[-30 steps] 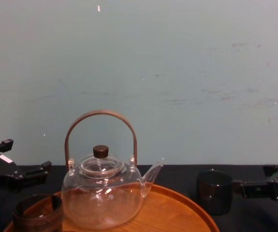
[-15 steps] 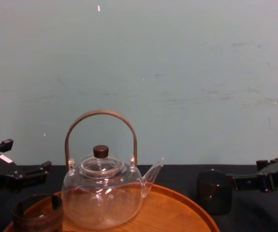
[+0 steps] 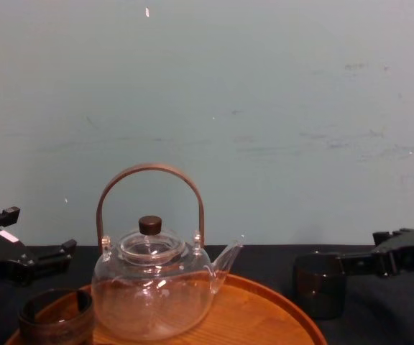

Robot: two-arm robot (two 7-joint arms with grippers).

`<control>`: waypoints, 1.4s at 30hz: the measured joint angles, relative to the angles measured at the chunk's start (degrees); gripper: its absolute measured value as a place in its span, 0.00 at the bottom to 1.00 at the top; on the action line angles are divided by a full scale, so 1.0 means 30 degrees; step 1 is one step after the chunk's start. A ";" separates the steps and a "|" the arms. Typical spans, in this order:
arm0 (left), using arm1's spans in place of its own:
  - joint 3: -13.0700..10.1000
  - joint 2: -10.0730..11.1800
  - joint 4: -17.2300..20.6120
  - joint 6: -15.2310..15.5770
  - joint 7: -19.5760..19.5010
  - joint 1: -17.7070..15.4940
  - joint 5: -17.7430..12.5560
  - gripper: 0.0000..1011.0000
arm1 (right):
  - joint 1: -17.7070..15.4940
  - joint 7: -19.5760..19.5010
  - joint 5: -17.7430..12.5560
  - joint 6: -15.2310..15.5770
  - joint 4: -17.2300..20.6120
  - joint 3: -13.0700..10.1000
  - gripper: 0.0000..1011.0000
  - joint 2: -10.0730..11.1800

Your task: Pick up the glass from the table and place it on the tray.

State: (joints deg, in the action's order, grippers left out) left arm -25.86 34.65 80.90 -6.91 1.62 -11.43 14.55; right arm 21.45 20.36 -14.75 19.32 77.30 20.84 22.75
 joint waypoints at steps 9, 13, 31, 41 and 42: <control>0.0000 0.0000 0.0000 0.0000 0.0000 0.0000 0.0001 0.99 | 0.0637 0.0218 0.0441 -0.0076 -0.0700 0.0160 0.99 -0.0346; -0.0001 0.0000 -0.0001 0.0000 0.0001 0.0000 0.0001 0.99 | 0.0865 0.0332 0.0580 -0.0109 -0.0927 0.0211 0.99 -0.0479; -0.0001 0.0000 0.0000 0.0000 0.0000 0.0000 0.0001 0.99 | 0.1801 0.0909 0.0914 -0.0273 -0.2205 0.0596 0.99 -0.1131; 0.0000 0.0000 0.0000 0.0000 0.0000 0.0000 0.0000 0.99 | 0.2098 0.1032 0.1025 -0.0333 -0.2701 0.0739 0.99 -0.1366; -0.0001 0.0000 0.0000 0.0000 0.0000 0.0000 0.0000 0.99 | 0.2115 0.1035 0.1029 -0.0334 -0.2734 0.0746 0.99 -0.1380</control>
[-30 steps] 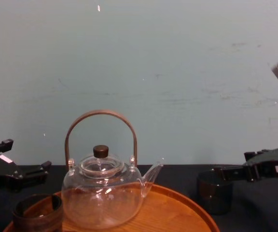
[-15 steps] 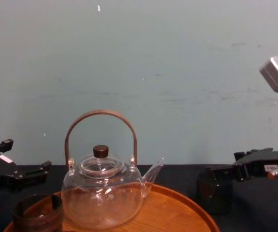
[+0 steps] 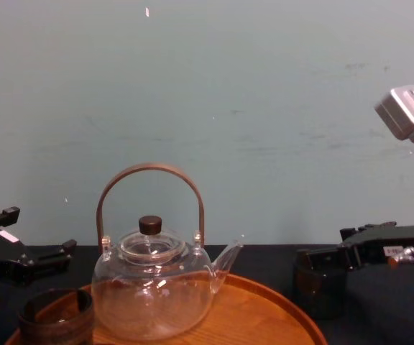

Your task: Pick up the glass from the table and place it on the tray.

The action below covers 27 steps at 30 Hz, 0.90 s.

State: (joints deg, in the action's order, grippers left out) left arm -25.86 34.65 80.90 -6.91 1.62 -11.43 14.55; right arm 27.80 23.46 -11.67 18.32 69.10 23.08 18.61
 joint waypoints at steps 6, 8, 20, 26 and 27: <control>0.0000 0.0000 0.0000 0.0000 0.0000 0.0000 0.0001 0.99 | 0.0152 0.0009 0.0040 -0.0001 -0.0318 0.0030 0.99 -0.0139; 0.0000 0.0000 0.0001 0.0000 0.0000 0.0000 0.0001 0.99 | 0.0189 0.0013 0.0043 0.0003 -0.0398 0.0033 0.99 -0.0178; 0.0000 0.0000 0.0000 0.0000 0.0000 0.0000 0.0000 0.99 | 0.0350 0.0082 0.0034 0.0193 -0.0846 0.0020 0.99 -0.0331; 0.0001 0.0000 0.0000 0.0000 0.0000 0.0001 0.0000 0.99 | 0.0374 0.0099 0.0024 0.0240 -0.0939 0.0014 0.99 -0.0344; 0.0001 0.0000 0.0000 0.0000 0.0000 -0.0001 0.0001 0.99 | 0.0375 0.0097 0.0024 0.0246 -0.0939 0.0014 0.99 -0.0344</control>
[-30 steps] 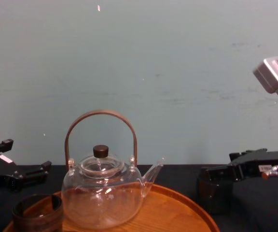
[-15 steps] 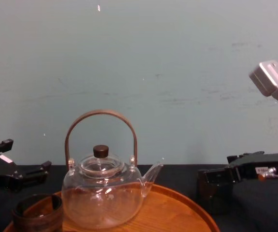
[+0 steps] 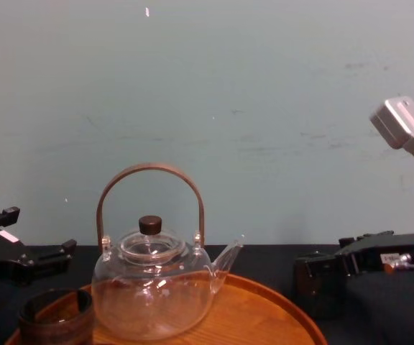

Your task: Pick up the glass from the table and place it on the tray.

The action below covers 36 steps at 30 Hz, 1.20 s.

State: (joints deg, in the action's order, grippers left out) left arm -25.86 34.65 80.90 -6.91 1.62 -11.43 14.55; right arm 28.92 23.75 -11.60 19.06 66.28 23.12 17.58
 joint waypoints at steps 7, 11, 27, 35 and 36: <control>-0.0001 0.0000 0.0000 0.0000 0.0000 0.0001 -0.0001 0.99 | -0.0019 -0.0055 0.0013 0.0024 0.0009 0.0017 0.99 0.0014; 0.0000 0.0000 -0.0001 0.0000 -0.0001 0.0001 -0.0001 0.99 | -0.0027 -0.0055 0.0012 0.0025 0.0016 0.0015 0.99 0.0016; -0.0001 0.0000 0.0000 0.0000 0.0000 0.0001 -0.0001 0.99 | -0.0042 -0.0056 0.0010 0.0015 0.0031 0.0013 0.99 0.0016; -0.0001 0.0000 0.0000 0.0000 0.0000 0.0001 -0.0001 0.99 | -0.0025 0.0010 -0.0011 0.0032 -0.0042 0.0000 0.99 0.0012; -0.0001 0.0000 0.0000 0.0000 -0.0001 0.0001 -0.0001 0.99 | -0.0022 0.0015 -0.0016 0.0044 -0.0046 -0.0001 0.99 0.0013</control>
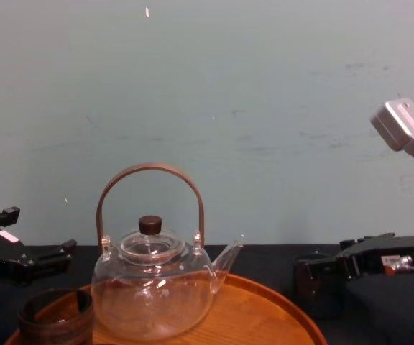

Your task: Pick up the glass from the table and place it on the tray.

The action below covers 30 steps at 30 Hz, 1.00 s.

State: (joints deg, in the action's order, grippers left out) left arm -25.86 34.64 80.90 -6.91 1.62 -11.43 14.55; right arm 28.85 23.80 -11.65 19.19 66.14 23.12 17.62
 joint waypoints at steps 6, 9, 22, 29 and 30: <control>0.0000 0.0001 0.0000 0.0000 0.0000 0.0000 0.0001 0.99 | 0.0049 0.0007 -0.0049 0.0140 -0.0111 -0.0005 0.99 -0.0040; 0.0001 0.0001 0.0000 0.0000 0.0000 0.0000 0.0000 0.99 | 0.0063 -0.0002 -0.0078 0.0215 -0.0155 -0.0021 0.99 -0.0061; 0.0000 0.0000 0.0000 0.0000 0.0000 0.0000 0.0000 0.99 | 0.0221 -0.0029 -0.0123 0.0373 -0.0467 -0.0042 0.99 -0.0155; 0.0001 0.0000 -0.0001 -0.0001 0.0000 -0.0001 0.0000 0.99 | 0.0468 0.0006 -0.0132 0.0309 -0.0822 -0.0006 0.99 -0.0274; 0.0001 0.0001 0.0000 -0.0001 0.0001 0.0001 0.0000 0.99 | 0.0517 0.0015 -0.0132 0.0297 -0.0902 0.0003 0.99 -0.0298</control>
State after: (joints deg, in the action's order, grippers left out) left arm -25.86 34.65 80.90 -6.91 1.62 -11.43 14.55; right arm 30.41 23.84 -12.04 20.08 63.44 23.13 16.73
